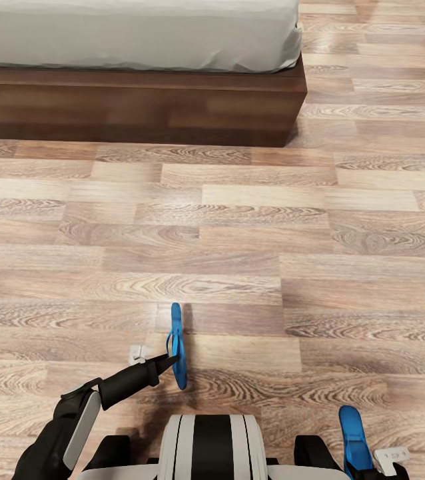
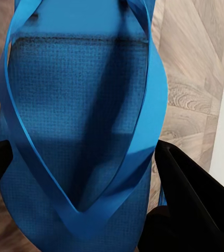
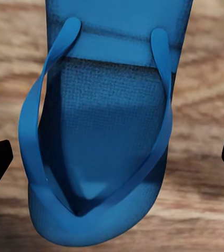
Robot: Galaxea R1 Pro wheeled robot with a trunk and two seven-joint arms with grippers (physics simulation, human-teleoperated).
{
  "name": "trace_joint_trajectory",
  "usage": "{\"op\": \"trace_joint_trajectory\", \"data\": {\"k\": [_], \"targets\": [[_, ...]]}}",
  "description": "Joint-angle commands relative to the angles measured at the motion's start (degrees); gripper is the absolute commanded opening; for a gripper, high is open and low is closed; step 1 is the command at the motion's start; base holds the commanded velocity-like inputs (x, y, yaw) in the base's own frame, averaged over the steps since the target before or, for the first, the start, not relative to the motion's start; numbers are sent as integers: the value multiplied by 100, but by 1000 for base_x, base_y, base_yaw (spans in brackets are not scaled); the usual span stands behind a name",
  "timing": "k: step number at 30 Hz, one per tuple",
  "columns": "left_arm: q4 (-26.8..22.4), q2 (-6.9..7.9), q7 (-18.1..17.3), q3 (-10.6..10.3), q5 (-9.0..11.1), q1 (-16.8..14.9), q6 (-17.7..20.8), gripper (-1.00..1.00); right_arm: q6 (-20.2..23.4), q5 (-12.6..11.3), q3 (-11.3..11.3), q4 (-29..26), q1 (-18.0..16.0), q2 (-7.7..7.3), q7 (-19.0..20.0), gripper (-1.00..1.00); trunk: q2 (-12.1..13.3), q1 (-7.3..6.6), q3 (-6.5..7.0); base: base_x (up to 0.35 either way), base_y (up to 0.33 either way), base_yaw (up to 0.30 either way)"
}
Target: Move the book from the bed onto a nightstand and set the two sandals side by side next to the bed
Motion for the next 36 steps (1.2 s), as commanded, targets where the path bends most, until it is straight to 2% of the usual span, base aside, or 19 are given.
{"op": "trace_joint_trajectory", "data": {"k": [1, 36], "targets": [[1, 0, -8, 3, 35, -1, 44, -100, -18, 37, -49, 4, -4, 2, 37, 100, -1, -1, -2, 0, 0, 0], [0, 0, -19, 3, 35, -1, 62, -100, -19, 37, -40, 3, -1, 27, 45, 100, -1, -1, -2, 0, 0, 0]]}}
